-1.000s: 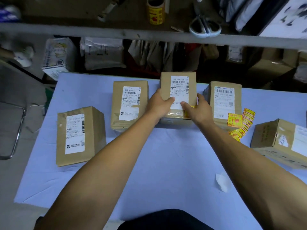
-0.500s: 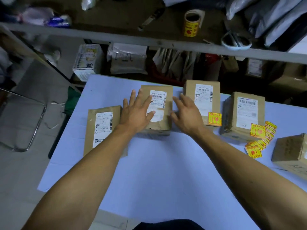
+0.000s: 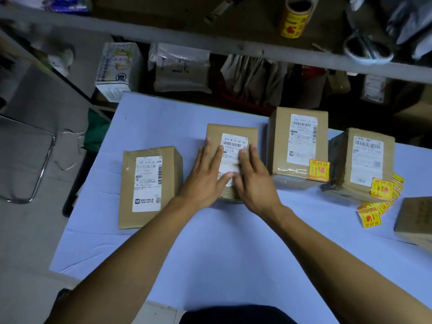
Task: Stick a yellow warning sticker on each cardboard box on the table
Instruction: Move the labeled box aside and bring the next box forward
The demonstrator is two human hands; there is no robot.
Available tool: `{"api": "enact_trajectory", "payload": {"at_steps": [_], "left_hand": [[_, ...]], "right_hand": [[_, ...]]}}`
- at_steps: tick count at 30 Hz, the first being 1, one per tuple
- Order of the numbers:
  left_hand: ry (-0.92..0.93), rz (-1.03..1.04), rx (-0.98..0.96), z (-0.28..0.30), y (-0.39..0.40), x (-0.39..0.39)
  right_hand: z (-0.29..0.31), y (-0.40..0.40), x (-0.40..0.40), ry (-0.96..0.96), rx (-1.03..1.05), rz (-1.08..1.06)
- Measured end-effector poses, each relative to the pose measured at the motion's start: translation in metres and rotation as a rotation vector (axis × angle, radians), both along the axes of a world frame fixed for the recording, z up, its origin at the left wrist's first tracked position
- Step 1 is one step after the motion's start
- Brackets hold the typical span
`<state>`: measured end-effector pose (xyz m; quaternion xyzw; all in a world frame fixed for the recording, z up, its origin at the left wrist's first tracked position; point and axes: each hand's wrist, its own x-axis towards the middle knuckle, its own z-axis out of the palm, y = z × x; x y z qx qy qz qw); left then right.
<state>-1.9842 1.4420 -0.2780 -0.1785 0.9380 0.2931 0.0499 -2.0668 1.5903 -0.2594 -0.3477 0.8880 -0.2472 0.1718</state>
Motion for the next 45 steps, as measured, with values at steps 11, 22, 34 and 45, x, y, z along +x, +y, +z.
{"api": "enact_trajectory", "payload": {"at_steps": [11, 22, 34, 45], "left_hand": [[-0.049, 0.735, 1.013, -0.002, -0.021, -0.023], [-0.022, 0.693, 1.116, 0.008, -0.007, -0.013], [0.111, 0.622, 1.135, 0.067, 0.071, 0.040], [0.164, 0.522, 1.175, 0.101, 0.163, 0.054]], "right_hand": [[-0.024, -0.014, -0.017, -1.030, -0.438, -0.731], [-0.028, -0.007, -0.013, -1.101, -0.449, -0.623], [0.039, 0.072, 0.045, -1.018, -0.606, -0.567], [0.070, 0.170, 0.071, -1.001, -0.710, -0.586]]}}
